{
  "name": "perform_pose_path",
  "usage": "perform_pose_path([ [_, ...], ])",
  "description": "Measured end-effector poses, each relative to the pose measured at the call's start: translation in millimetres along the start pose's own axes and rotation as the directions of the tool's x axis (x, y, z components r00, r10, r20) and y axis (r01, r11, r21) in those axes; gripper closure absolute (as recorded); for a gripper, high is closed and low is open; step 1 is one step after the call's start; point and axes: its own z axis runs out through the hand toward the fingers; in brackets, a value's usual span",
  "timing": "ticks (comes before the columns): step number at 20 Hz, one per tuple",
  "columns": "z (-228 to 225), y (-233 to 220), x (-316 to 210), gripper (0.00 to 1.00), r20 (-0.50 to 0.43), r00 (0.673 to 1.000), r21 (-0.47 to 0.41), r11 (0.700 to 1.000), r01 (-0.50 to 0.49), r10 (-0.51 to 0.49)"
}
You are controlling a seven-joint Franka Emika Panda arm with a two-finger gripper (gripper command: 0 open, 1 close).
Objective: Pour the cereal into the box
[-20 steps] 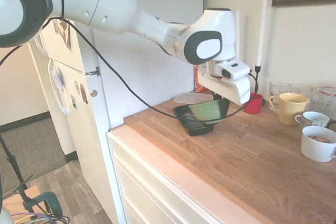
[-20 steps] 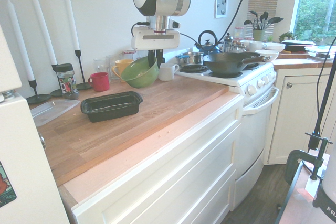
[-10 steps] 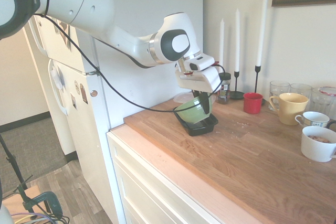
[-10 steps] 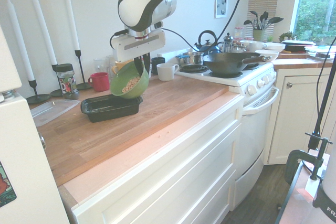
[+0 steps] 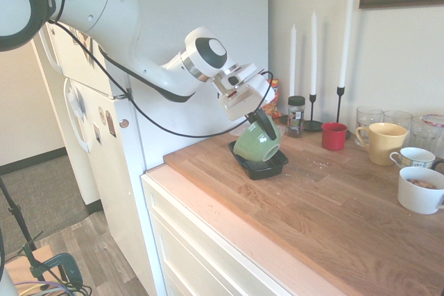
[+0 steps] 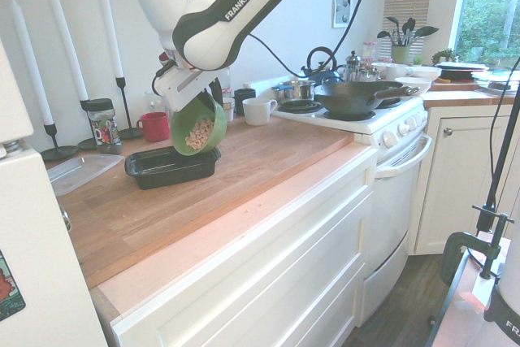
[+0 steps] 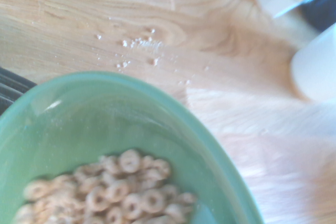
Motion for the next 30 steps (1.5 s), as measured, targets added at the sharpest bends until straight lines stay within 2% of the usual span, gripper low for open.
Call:
perform_pose_path([
  [7, -8.7, -40.2, 4.1, 1.00, -0.208, 0.970, -0.158, 0.983, 0.090, -0.123],
  [15, -14.3, -74.5, -8.4, 1.00, -0.300, 0.932, -0.228, 0.964, 0.138, -0.204],
  [20, -13.1, -77.2, -9.3, 1.00, -0.387, 0.881, -0.290, 0.943, 0.165, -0.273],
  [25, -16.8, -82.2, -17.3, 1.00, -0.465, 0.818, -0.318, 0.926, 0.204, -0.339],
  [30, -25.6, -90.0, -37.8, 1.00, -0.513, 0.771, -0.330, 0.916, 0.229, -0.378],
])
